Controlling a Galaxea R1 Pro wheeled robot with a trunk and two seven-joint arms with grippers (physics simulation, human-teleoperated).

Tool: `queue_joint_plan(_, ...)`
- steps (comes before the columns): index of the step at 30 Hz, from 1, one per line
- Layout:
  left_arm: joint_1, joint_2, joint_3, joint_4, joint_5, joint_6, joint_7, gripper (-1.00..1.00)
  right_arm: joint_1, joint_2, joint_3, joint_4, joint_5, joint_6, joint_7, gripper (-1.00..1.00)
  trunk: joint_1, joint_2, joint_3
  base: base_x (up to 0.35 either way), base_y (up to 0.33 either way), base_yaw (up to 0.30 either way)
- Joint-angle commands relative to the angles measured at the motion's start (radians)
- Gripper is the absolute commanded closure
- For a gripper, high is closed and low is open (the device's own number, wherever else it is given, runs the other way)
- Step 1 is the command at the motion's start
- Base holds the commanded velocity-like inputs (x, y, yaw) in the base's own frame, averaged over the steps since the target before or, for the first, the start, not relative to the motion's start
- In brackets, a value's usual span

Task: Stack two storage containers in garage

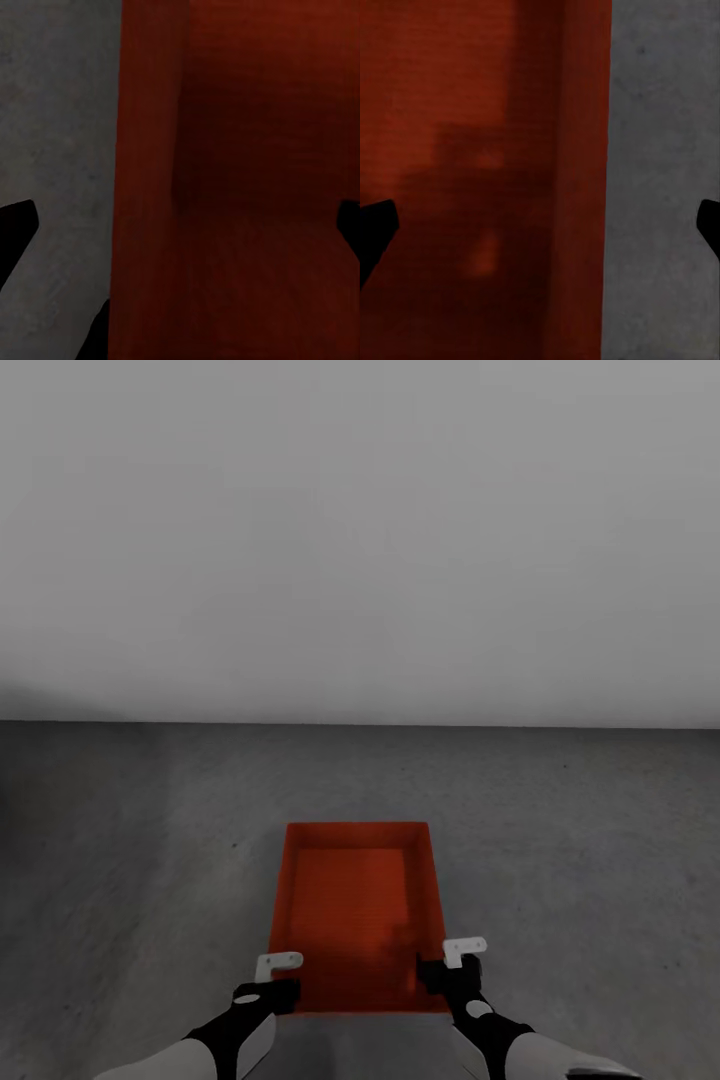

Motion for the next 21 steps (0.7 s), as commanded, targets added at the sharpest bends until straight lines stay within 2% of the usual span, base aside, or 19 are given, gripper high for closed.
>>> queue_joint_plan(1, 0.0, 0.0, -0.003, 0.0, 0.004, -0.002, 0.004, -1.0, -0.001, 0.0, 0.001, 0.002, 0.005, -0.003, -0.006, -1.0, 0.0, 0.0, -0.001, 0.0, 0.0, 0.0)
queue_joint_plan(2, 0.0, 0.0, 0.003, 0.0, -0.002, -0.002, 0.004, -1.0, -0.001, 0.0, 0.007, 0.002, -0.001, -0.003, -0.006, -1.0, 0.0, 0.0, -0.001, 0.0, 0.0, 0.0)
queue_joint_plan(3, 0.0, 0.0, 0.15, 0.0, -0.143, -0.002, 0.004, -1.0, -0.001, 0.0, 0.333, 0.002, -0.37, -0.003, -0.006, -1.0, 0.0, 0.0, -0.001, 0.0, 0.0, 0.0)
queue_joint_plan(21, 0.0, 0.0, 0.15, 0.0, -0.142, -0.013, 0.006, -1.0, -0.001, 0.0, 0.333, 0.002, -0.37, -0.003, -0.01, -1.0, 0.0, 0.0, -0.001, 0.0, 0.0, 0.0)
